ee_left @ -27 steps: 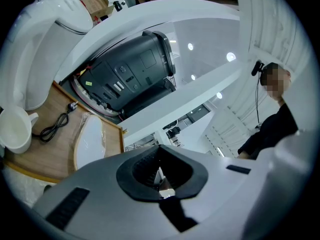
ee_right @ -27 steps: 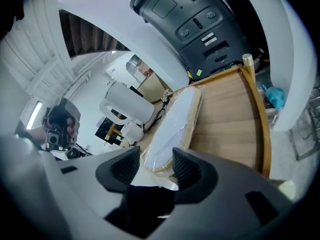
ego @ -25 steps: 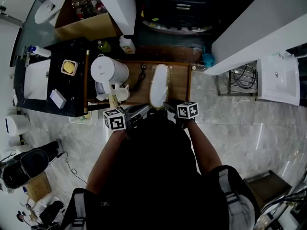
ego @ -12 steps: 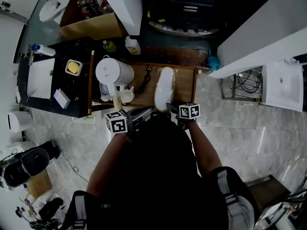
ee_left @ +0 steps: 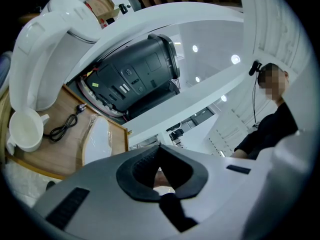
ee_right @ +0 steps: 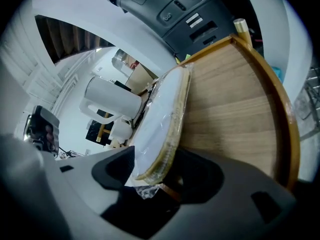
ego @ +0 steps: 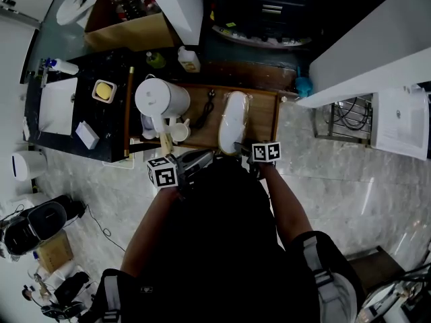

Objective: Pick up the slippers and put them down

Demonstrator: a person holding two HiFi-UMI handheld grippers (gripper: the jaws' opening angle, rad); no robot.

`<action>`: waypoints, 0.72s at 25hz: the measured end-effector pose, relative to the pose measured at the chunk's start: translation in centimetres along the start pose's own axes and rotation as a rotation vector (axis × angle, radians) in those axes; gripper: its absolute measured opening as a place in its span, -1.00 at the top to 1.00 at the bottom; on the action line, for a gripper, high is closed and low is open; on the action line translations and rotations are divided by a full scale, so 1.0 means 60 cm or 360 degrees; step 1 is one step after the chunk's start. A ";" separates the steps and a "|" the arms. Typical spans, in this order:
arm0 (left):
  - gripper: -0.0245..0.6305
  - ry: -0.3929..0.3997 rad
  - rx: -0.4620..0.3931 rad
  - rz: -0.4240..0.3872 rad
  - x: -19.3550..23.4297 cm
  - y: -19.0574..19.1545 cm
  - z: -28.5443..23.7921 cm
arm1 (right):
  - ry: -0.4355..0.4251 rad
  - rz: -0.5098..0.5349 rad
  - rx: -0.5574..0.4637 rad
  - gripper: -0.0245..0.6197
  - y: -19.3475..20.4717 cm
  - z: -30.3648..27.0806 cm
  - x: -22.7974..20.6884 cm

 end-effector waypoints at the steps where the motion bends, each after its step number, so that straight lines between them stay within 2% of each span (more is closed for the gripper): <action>1: 0.89 -0.0003 -0.0001 0.0003 0.001 0.000 0.001 | -0.0003 -0.0009 0.0004 0.12 -0.001 -0.001 -0.001; 10: 0.89 -0.0020 -0.0006 0.0017 0.004 0.004 0.010 | -0.0022 -0.0059 0.0062 0.13 -0.009 -0.011 -0.004; 18: 0.89 -0.0033 -0.0015 0.0029 0.008 0.013 0.025 | 0.0048 -0.0058 0.0079 0.33 -0.008 -0.012 -0.005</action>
Point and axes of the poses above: the fingertips, and each gripper's own axes: z backward along the fingers, x to its left, y out of its underside, the point moved 10 cm from there along z, backward along the fingers, and after that the axes turned 4 degrees about x, right-handed, at the moved point
